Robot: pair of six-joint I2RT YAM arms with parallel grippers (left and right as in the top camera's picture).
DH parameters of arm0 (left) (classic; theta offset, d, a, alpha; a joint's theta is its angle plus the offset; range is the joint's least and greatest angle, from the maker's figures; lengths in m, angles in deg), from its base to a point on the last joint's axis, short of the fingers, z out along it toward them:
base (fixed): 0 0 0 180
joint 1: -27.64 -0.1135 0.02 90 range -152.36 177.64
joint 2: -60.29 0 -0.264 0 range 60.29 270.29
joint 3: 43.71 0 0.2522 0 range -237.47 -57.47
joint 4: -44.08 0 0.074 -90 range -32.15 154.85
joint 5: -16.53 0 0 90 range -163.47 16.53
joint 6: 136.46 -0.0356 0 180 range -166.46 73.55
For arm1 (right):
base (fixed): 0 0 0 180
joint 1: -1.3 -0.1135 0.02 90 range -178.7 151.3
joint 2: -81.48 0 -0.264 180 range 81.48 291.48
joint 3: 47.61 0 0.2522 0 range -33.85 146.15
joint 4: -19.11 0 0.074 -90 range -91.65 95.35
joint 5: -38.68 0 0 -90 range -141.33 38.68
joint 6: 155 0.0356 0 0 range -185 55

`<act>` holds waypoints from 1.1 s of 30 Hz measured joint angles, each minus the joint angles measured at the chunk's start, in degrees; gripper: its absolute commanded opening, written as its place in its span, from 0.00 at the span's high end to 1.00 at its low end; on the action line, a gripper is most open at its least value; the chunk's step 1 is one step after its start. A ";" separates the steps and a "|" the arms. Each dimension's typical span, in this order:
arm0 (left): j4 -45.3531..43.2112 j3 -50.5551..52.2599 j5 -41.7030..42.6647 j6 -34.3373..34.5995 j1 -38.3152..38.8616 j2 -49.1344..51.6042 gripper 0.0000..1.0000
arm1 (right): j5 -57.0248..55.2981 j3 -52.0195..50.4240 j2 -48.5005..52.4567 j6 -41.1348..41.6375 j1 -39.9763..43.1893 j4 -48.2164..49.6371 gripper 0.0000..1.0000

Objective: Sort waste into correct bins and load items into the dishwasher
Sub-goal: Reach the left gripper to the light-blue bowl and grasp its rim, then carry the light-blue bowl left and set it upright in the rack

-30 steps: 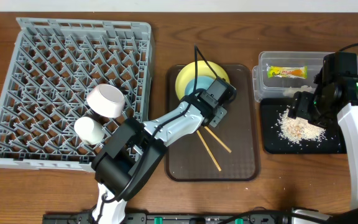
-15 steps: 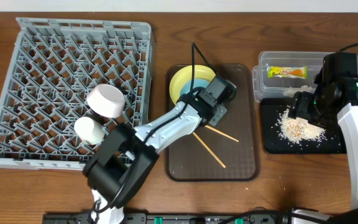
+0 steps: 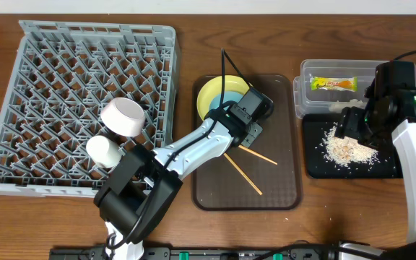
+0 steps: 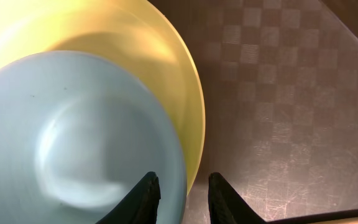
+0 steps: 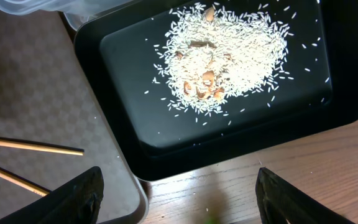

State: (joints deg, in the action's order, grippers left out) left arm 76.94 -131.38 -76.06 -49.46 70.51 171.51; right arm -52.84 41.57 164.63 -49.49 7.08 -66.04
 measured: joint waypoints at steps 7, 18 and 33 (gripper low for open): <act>-1.84 0.02 -4.37 -0.09 0.00 0.04 0.73 | 0.00 0.00 0.00 0.00 0.00 -0.20 0.24; -2.14 0.07 -6.38 -0.09 -0.44 3.48 0.71 | 0.00 0.00 0.00 -0.02 0.00 -0.22 0.24; -2.19 0.09 -6.80 -0.59 -0.44 3.82 0.92 | 0.00 0.00 0.00 -0.02 0.00 -0.79 0.24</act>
State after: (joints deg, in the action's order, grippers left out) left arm 74.75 -131.29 -82.86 -50.05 70.07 175.33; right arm -52.84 41.57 164.63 -49.51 7.08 -66.83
